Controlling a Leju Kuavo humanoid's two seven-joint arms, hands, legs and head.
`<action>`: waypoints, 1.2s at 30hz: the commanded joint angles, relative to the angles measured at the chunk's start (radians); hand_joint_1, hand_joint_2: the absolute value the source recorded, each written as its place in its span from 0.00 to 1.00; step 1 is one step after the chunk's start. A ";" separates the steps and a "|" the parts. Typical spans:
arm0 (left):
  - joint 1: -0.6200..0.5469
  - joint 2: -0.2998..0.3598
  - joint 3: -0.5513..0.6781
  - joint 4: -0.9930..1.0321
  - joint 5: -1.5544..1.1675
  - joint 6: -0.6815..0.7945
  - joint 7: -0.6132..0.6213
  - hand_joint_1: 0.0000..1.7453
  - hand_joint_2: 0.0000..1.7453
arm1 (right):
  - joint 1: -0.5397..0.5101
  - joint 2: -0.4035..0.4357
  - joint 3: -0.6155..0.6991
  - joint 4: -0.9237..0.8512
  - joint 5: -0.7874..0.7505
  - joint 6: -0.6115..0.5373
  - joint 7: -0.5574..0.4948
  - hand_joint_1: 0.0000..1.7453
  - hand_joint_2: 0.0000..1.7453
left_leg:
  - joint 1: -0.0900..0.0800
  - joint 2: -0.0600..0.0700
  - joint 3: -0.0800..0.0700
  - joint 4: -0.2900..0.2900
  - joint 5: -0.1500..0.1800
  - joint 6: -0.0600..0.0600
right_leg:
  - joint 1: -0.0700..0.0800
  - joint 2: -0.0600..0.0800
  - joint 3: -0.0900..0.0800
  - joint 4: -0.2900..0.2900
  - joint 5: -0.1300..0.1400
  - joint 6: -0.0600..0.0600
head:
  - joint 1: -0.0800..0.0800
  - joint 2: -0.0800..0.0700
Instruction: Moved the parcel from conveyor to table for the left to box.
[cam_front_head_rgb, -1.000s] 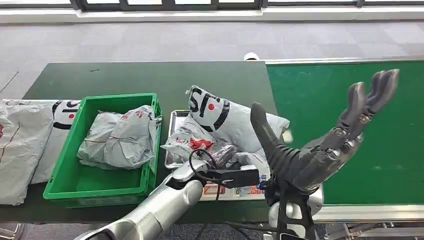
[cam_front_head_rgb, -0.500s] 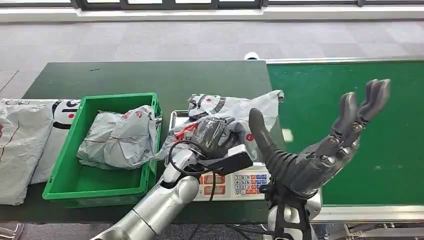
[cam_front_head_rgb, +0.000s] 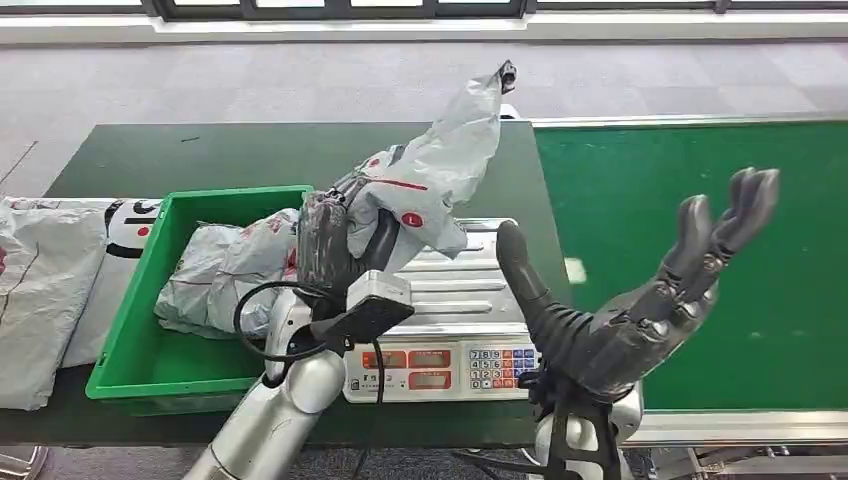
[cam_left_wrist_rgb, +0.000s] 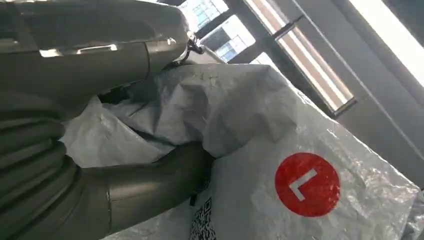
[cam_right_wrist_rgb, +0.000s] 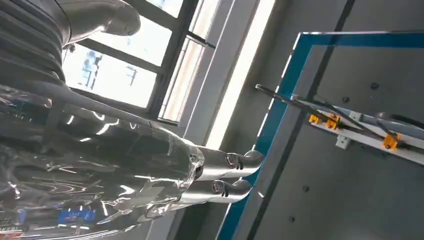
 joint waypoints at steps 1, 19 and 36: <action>0.035 0.056 0.041 -0.118 -0.018 0.082 -0.042 1.00 1.00 | -0.029 -0.004 -0.015 0.034 0.004 -0.001 -0.004 0.00 1.00 | 0.000 0.004 0.001 -0.002 0.000 -0.001 | 0.000 0.002 0.000 -0.002 0.001 0.000 | 0.000 0.000; 0.170 0.092 0.109 -0.386 -0.018 0.180 -0.071 1.00 1.00 | 0.035 -0.008 -0.062 0.065 0.014 -0.001 -0.034 0.00 1.00 | 0.001 0.004 0.003 -0.004 0.000 -0.001 | 0.001 0.001 0.002 -0.004 0.001 0.000 | 0.000 0.000; 0.236 0.018 0.333 -0.392 -0.017 0.185 -0.164 1.00 1.00 | 0.078 -0.003 -0.075 0.050 0.034 -0.001 -0.034 0.00 1.00 | 0.001 0.003 0.003 -0.003 0.000 -0.001 | 0.001 0.001 0.002 -0.003 0.001 0.000 | 0.000 0.000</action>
